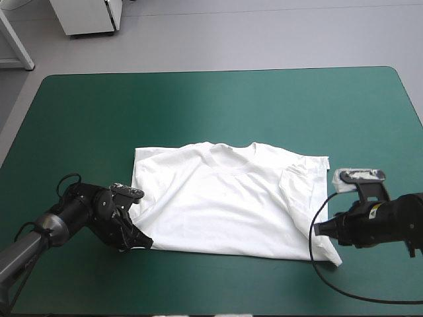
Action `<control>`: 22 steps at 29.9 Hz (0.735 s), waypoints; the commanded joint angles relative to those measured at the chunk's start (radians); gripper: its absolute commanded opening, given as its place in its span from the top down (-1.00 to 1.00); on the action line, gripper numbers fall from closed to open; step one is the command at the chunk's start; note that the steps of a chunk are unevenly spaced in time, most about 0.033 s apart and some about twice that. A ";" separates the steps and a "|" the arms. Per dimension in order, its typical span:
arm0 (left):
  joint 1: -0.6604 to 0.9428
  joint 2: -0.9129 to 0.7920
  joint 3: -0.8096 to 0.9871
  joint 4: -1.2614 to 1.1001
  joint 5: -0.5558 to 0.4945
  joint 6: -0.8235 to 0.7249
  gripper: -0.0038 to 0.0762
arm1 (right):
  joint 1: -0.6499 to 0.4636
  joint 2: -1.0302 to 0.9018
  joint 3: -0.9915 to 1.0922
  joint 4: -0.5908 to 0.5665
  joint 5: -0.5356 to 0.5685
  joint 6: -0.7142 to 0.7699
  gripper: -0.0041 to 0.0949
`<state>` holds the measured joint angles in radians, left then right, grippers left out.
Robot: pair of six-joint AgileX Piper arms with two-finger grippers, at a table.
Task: Fold the cloth
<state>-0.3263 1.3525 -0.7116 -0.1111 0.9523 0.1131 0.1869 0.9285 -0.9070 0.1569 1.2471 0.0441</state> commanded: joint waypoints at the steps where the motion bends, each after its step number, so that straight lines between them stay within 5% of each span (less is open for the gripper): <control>1: -0.021 0.012 0.008 -0.114 -0.025 -0.012 0.96 | 0.001 -0.010 0.081 0.009 -0.022 -0.002 -0.05; 22: -0.021 0.012 0.008 -0.131 -0.033 0.002 0.96 | 0.001 0.202 0.266 -0.031 -0.291 0.008 0.14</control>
<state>-0.3263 1.3525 -0.7128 -0.1133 0.9543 0.1173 0.1869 1.0974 -0.6226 0.1309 0.9808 0.0628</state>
